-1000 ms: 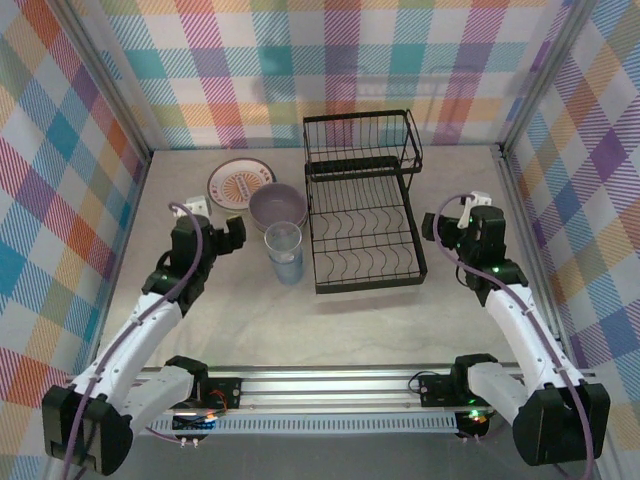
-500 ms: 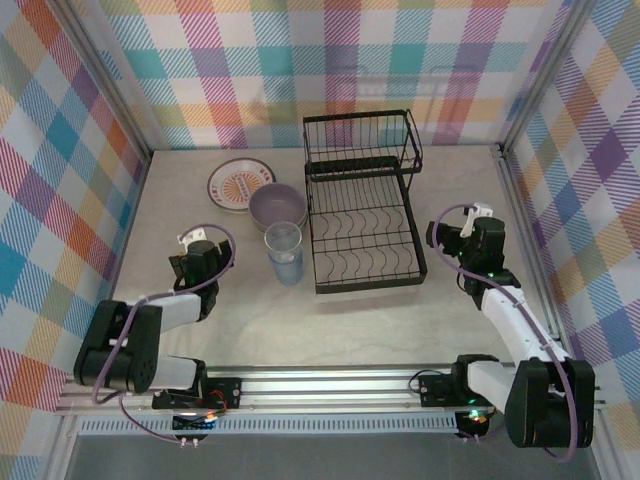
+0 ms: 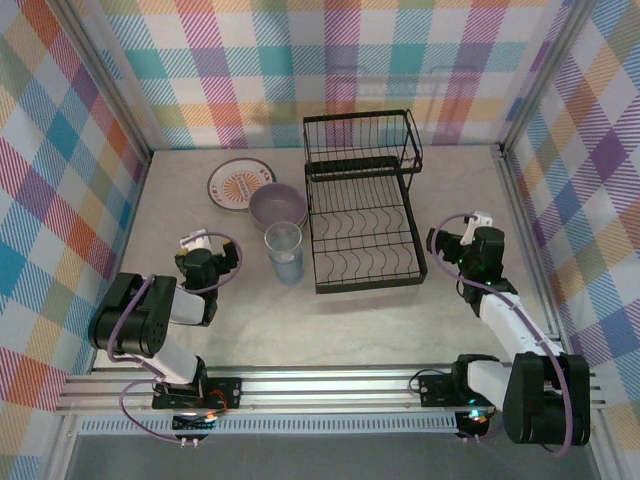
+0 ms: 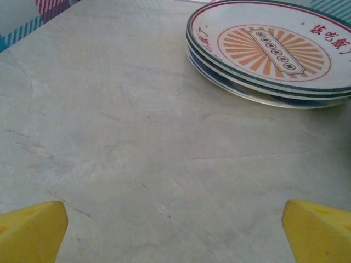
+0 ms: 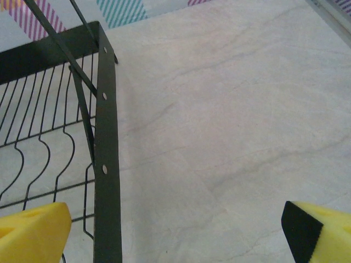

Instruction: Unload the mixed dishes from the dish rack

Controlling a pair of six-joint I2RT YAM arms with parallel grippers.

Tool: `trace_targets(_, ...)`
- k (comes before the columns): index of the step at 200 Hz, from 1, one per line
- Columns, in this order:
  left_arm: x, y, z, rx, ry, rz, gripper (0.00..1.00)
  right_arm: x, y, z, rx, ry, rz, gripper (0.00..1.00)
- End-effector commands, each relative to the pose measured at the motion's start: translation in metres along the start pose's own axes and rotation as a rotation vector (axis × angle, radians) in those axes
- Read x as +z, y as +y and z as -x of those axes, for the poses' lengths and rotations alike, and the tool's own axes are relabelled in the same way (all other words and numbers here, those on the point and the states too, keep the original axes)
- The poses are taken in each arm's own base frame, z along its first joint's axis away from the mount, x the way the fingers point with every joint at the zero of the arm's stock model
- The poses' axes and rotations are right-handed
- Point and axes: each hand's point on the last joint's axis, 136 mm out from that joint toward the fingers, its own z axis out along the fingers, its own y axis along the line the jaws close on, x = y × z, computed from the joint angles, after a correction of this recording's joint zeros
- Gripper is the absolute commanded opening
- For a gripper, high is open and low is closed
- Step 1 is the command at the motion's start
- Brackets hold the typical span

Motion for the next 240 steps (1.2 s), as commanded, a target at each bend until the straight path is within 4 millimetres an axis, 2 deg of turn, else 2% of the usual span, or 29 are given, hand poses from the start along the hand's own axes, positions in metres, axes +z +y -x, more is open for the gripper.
trace_targets(1, 0.001, -0.002, 0.026, -0.021, -0.091, -0.019, 1.0, -0.003, 0.0, 0.006, -0.009, -0.054, 0.013, 0.99)
trace_targets(34, 0.001, -0.002, 0.027, -0.021, -0.099, -0.018, 1.0, 0.002, -0.002, 0.003, -0.034, -0.093, 0.01, 0.99)
trace_targets(73, 0.006, -0.004, 0.027, -0.014, -0.075, -0.018, 1.0, 0.018, -0.002, 0.009, -0.048, -0.146, 0.017, 0.99)
trace_targets(104, 0.018, -0.026, 0.021, 0.05, 0.016, -0.102, 1.0, 0.034, -0.009, 0.003, -0.08, -0.153, -0.01, 0.99)
trace_targets(125, 0.019, -0.04, 0.02, 0.085, 0.037, -0.178, 1.0, 0.036, -0.01, 0.004, -0.079, -0.185, -0.011, 0.99)
trace_targets(154, 0.019, -0.04, 0.019, 0.087, 0.038, -0.18, 1.0, 0.051, -0.003, -0.012, -0.106, -0.199, 0.059, 0.99)
trace_targets(206, 0.019, -0.041, 0.02, 0.087, 0.038, -0.183, 1.0, 0.064, 0.009, -0.014, -0.138, -0.131, 0.12, 0.99)
trace_targets(240, 0.019, -0.041, 0.019, 0.087, 0.038, -0.183, 1.0, 0.064, 0.009, -0.014, -0.136, -0.128, 0.118, 0.99)
